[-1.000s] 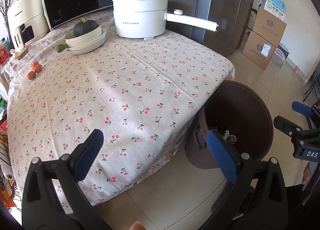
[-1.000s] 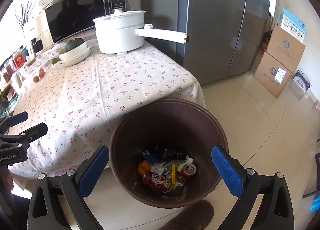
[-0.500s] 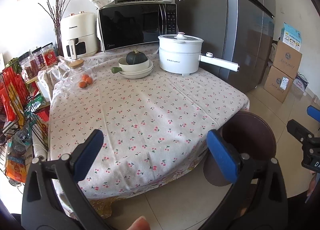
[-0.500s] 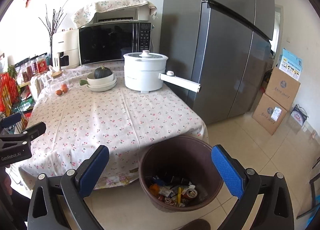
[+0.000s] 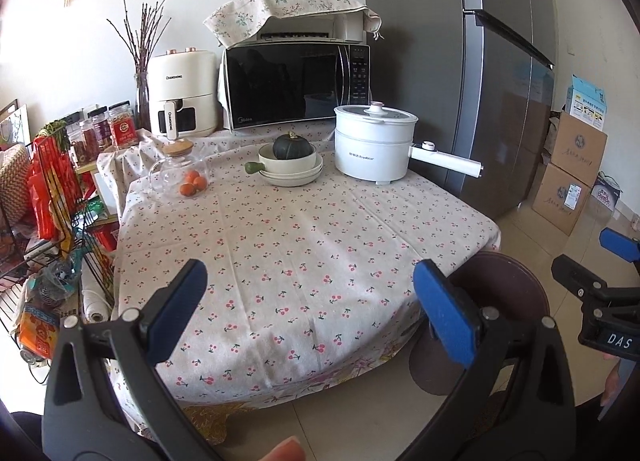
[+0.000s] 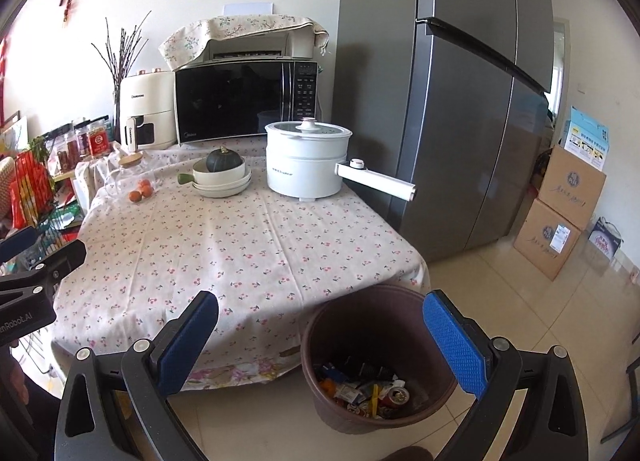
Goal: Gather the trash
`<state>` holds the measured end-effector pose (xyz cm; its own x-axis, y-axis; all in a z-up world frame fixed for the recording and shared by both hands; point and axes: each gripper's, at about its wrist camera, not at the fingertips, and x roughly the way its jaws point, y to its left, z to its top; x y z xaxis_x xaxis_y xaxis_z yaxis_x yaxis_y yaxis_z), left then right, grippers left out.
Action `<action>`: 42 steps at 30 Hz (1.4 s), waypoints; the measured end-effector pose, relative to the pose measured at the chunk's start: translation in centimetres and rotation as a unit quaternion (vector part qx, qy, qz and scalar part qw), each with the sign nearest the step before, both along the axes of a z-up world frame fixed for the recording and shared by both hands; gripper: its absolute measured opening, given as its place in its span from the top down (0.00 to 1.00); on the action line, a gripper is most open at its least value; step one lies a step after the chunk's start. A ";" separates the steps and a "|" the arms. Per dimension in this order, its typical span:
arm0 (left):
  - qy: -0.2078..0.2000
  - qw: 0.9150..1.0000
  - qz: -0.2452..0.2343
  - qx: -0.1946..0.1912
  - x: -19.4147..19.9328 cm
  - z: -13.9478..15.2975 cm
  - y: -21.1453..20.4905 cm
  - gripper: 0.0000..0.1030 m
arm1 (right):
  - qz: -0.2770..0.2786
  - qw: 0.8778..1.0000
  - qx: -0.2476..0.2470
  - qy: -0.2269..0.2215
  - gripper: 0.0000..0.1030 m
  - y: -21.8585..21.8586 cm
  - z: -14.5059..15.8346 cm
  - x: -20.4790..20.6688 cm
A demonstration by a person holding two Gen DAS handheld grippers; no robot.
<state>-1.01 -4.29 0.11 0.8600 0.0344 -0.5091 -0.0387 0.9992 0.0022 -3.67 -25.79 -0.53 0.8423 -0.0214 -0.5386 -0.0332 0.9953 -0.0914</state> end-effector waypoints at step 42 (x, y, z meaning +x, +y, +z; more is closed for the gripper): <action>-0.006 1.000 0.000 -0.004 -0.7 0.1 -0.1 0.00 | 0.015 1.000 0.014 -0.021 0.00 0.3 0.4 -0.3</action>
